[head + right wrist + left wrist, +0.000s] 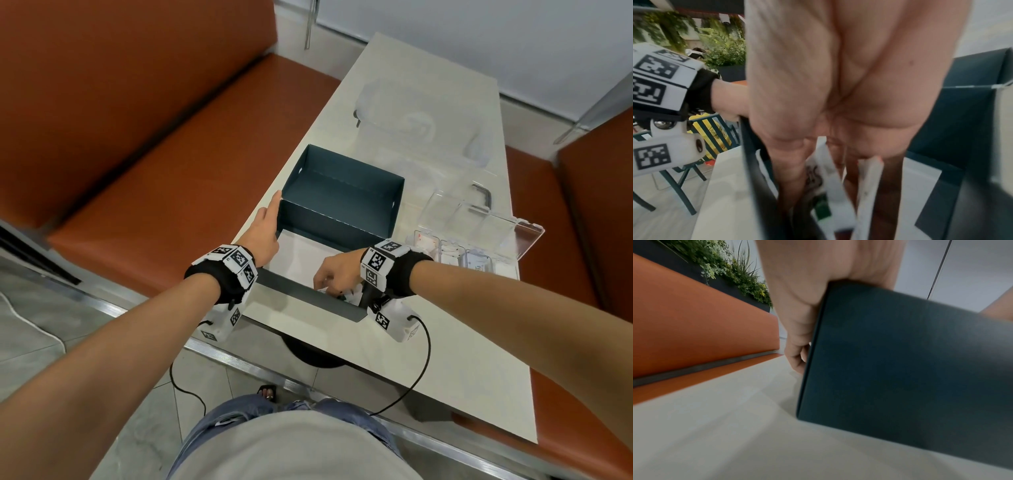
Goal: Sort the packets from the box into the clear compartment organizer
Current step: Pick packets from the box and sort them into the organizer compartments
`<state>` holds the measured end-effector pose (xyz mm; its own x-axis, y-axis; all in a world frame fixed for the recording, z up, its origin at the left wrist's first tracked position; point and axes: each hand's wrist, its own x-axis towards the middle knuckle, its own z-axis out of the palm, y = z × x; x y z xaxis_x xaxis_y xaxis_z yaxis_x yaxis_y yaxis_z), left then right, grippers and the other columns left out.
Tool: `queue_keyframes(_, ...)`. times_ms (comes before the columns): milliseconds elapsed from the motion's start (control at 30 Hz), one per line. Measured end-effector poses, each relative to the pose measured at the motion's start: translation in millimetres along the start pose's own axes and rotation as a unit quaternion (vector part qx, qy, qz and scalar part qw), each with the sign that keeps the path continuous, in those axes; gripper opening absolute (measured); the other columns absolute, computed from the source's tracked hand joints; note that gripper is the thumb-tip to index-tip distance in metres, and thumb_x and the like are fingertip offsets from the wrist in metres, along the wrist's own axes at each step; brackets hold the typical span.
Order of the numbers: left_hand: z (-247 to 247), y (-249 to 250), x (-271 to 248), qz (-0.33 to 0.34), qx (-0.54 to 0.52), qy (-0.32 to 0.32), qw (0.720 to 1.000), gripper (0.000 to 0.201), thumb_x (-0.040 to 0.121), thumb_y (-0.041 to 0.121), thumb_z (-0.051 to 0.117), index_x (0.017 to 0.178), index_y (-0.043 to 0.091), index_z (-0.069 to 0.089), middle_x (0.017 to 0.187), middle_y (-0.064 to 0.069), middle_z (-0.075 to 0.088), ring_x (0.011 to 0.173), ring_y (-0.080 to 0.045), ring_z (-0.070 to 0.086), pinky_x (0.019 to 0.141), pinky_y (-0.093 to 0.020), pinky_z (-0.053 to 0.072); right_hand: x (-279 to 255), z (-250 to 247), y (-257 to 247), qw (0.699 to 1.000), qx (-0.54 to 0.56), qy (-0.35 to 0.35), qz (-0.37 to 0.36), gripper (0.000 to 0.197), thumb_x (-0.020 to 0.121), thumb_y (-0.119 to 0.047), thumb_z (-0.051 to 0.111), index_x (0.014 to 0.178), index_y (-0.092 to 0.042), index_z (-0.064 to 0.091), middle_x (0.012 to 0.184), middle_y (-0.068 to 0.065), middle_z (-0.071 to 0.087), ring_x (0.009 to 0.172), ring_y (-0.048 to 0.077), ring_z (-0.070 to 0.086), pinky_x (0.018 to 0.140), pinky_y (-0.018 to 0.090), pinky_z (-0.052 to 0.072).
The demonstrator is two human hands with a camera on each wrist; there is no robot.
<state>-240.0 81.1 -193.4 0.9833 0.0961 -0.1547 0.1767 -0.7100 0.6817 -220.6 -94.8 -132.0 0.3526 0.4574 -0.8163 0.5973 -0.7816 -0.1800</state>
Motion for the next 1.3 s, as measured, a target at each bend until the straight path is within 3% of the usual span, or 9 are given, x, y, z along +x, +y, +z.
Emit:
queue_keyframes(167,-1.7,2.5,-1.6,-0.003,-0.003,-0.005,1.000,0.091,0.092,-0.011,0.045,0.155,0.031,-0.006,0.148,-0.013,0.030,0.065,0.002,0.029,0.056,-0.012,0.031,1.5,6.6,0.6,0.999,-0.005,0.048,-0.019,0.030,0.090,-0.011,0.058,0.119,-0.017,0.065,0.122,0.007,0.062,0.114,0.024,0.056,0.095,0.031,0.047)
queue_keyframes(333,-4.4,5.8,-3.9,0.000,-0.002,-0.010,1.000,0.088,0.093,-0.009,0.044,0.155,0.029,-0.006,0.146,-0.014,0.032,0.066,0.001,0.033,0.059,-0.012,0.032,-16.0,-7.9,13.7,0.991,0.056,0.114,-0.040,0.021,0.084,-0.011,0.068,0.103,-0.017,0.072,0.113,0.003,0.065,0.111,0.020,0.058,0.095,0.031,0.046)
queue_keyframes(433,-9.5,11.1,-7.4,0.000,-0.006,-0.028,1.000,0.082,0.097,-0.001,0.045,0.156,0.026,-0.005,0.147,-0.018,0.032,0.084,-0.013,0.048,0.080,-0.028,0.050,-32.7,-20.0,29.2,0.968,0.161,0.185,-0.051,0.020,0.085,-0.009,0.069,0.105,-0.012,0.071,0.106,0.006,0.068,0.096,0.015,0.061,0.089,0.032,0.050)
queue_keyframes(567,-21.9,30.3,-7.9,-0.002,-0.022,0.061,0.998,0.076,0.098,0.024,0.055,0.155,0.023,0.006,0.153,-0.014,0.025,0.131,-0.029,0.043,0.110,-0.048,0.037,-59.0,-25.0,48.0,0.876,0.394,0.274,-0.060,0.023,0.086,-0.001,0.067,0.108,-0.007,0.066,0.086,0.002,0.070,0.068,0.007,0.066,0.056,0.018,0.050)
queue_keyframes(700,-32.6,76.3,-9.2,0.096,-0.113,0.126,0.981,0.050,0.099,0.032,0.052,0.145,0.022,0.037,0.141,-0.001,0.046,0.120,-0.011,0.050,0.091,-0.018,0.042,-83.5,-22.3,59.6,0.749,0.546,0.363,-0.089,0.020,0.089,-0.001,0.062,0.108,-0.005,0.065,0.101,0.016,0.069,0.084,0.022,0.067,0.074,0.032,0.055)
queue_keyframes(833,-23.4,133.8,-16.7,0.071,-0.266,-0.045,0.960,0.051,0.097,0.053,0.045,0.141,0.029,0.040,0.138,0.005,0.049,0.115,-0.011,0.054,0.087,-0.027,0.053,-105.2,-15.8,64.7,0.633,0.648,0.403,-0.133,0.022,0.095,-0.001,0.052,0.115,0.003,0.060,0.097,0.015,0.064,0.081,0.021,0.063,0.070,0.029,0.054)
queue_keyframes(933,-3.4,172.8,-24.4,-0.020,-0.420,-0.217,0.881,0.039,0.096,0.052,0.048,0.129,0.030,0.051,0.133,-0.004,0.056,0.111,-0.025,0.063,0.085,-0.041,0.058,-116.3,-8.6,67.5,0.587,0.665,0.440,-0.140,0.026,0.098,-0.001,0.046,0.119,0.009,0.057,0.099,0.017,0.064,0.082,0.021,0.064,0.071,0.026,0.055)
queue_keyframes(1100,28.0,212.6,-27.9,-0.083,-0.589,-0.292,0.748,0.032,0.103,0.011,0.040,0.132,0.000,0.048,0.130,-0.027,0.057,0.107,-0.039,0.065,0.082,-0.047,0.058,-128.7,8.7,84.2,0.582,0.661,0.465,-0.089,0.027,0.101,-0.007,0.041,0.115,0.005,0.061,0.105,0.025,0.063,0.094,0.033,0.062,0.086,0.045,0.052)
queue_keyframes(1300,48.3,235.3,-18.7,-0.059,-0.520,-0.286,0.803,0.029,0.100,-0.004,0.039,0.125,0.000,0.054,0.121,-0.026,0.063,0.105,-0.038,0.067,0.077,-0.040,0.061,-147.2,28.6,131.3,0.656,0.526,0.541,0.025,0.025,0.096,-0.007,0.046,0.111,-0.008,0.067,0.098,0.000,0.066,0.086,0.009,0.059,0.075,0.020,0.049)
